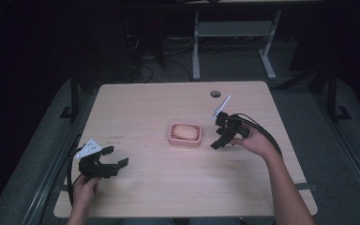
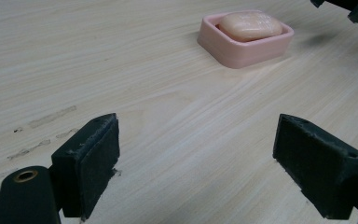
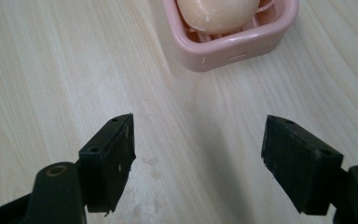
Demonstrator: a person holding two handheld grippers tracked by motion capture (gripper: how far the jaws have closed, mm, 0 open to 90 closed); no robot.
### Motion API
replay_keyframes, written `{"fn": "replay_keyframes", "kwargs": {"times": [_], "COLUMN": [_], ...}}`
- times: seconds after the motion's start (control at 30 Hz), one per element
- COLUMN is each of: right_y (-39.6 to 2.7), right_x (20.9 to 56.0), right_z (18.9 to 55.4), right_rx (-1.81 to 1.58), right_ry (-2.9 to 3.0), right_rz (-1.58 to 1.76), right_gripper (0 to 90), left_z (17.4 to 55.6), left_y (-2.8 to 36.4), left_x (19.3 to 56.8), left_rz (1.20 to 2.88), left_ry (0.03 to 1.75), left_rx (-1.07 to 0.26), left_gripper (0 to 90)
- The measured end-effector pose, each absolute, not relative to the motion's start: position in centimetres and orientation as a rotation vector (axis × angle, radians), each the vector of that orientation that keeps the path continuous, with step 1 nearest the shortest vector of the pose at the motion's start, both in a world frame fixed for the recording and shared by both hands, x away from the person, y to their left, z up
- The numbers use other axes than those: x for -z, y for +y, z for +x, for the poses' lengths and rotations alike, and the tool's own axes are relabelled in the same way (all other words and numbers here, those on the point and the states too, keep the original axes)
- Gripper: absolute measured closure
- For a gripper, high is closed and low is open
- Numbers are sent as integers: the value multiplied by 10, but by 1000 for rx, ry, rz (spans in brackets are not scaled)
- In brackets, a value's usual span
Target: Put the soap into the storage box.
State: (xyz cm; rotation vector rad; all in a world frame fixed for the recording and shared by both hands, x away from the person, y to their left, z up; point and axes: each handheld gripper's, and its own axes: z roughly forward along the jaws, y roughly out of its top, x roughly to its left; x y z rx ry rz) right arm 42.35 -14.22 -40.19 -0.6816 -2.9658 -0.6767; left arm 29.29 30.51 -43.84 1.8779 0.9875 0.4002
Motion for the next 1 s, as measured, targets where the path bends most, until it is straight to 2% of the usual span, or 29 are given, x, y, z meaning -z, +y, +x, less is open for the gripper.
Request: {"fn": "replay_keyframes", "kwargs": {"times": [1.0], "right_y": [-172], "right_x": [417], "right_z": [402], "right_rx": [713], "right_ry": [-2945], "right_rz": [-742], "right_gripper": [252], "left_z": [293], "left_y": [304], "left_x": [439], "left_rz": [1888], "left_ry": [988], "left_rx": [-398], "left_gripper": [142]}}
